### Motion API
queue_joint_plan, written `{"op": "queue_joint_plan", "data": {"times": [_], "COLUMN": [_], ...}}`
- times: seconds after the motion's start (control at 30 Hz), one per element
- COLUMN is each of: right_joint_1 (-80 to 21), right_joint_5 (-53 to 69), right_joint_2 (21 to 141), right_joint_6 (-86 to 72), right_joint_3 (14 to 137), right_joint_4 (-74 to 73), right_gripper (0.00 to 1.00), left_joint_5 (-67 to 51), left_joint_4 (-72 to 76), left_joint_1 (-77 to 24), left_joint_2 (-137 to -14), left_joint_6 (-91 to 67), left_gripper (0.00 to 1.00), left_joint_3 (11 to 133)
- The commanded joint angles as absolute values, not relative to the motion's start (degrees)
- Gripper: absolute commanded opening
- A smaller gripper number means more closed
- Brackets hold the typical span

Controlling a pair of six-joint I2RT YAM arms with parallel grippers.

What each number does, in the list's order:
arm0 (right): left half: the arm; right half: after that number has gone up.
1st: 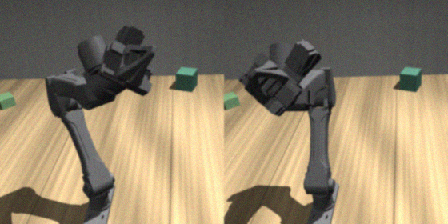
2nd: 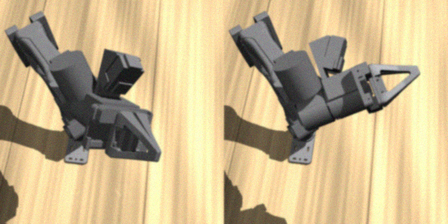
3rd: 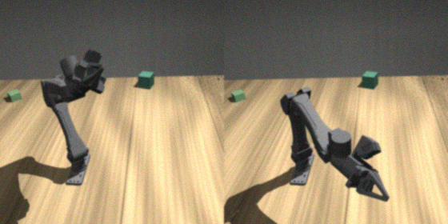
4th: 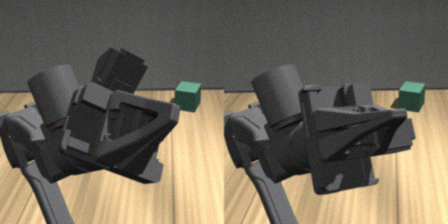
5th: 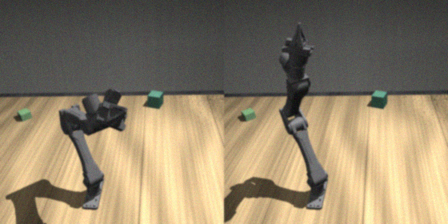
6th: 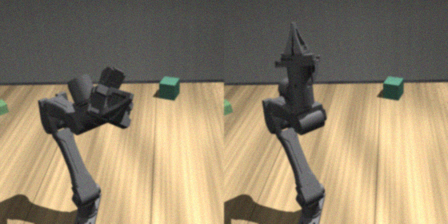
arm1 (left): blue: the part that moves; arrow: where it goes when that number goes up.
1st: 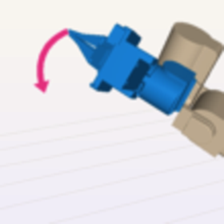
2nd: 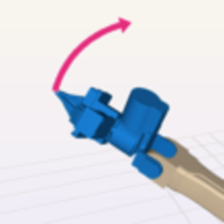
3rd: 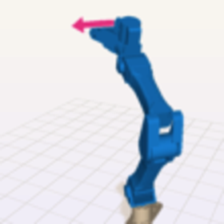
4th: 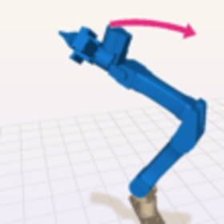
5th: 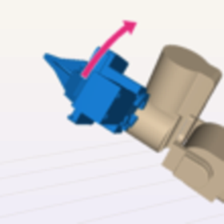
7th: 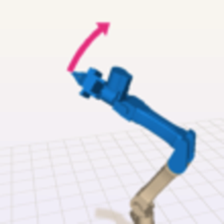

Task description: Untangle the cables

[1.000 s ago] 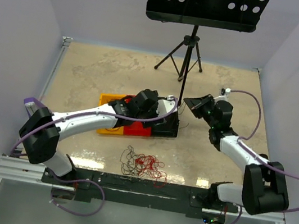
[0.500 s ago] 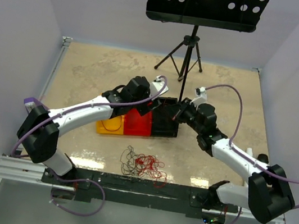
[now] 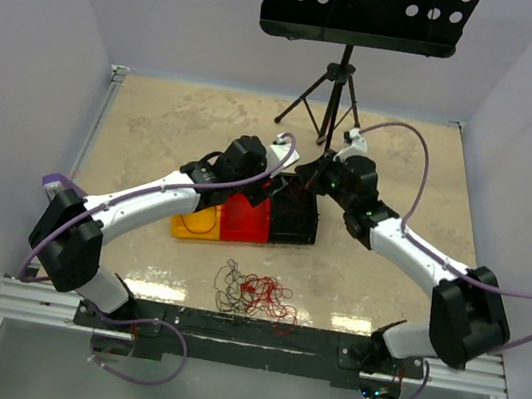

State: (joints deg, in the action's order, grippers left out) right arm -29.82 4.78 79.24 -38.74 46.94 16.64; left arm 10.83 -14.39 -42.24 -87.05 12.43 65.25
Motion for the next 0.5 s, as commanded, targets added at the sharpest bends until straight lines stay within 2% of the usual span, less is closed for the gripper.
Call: {"op": "queue_joint_plan", "data": {"times": [0.0,0.17,0.33,0.47], "right_joint_1": [-25.8,-24.8,-25.2,-26.9], "right_joint_5": [-1.2,2.2,9.8,11.2], "right_joint_2": [84.9,88.6,88.0,86.8], "right_joint_6": [-36.2,-32.4,-28.8,-27.3], "right_joint_3": [54.9,59.7,61.6,62.6], "right_joint_4": [13.3,14.6,18.8,19.2], "right_gripper": [0.00,0.00,0.00,0.00], "left_joint_5": [10.6,10.4,10.0,9.7], "left_joint_4": [-12.9,-13.2,-13.7,-14.2], "left_joint_1": [-42.2,-42.1,-41.9,-41.8], "left_joint_2": [-83.8,-82.9,-82.9,-82.8], "left_joint_6": [10.8,10.5,8.7,7.8], "left_gripper": [0.82,0.82,0.82,0.82], "left_joint_3": [66.0,65.7,65.8,65.8]}}
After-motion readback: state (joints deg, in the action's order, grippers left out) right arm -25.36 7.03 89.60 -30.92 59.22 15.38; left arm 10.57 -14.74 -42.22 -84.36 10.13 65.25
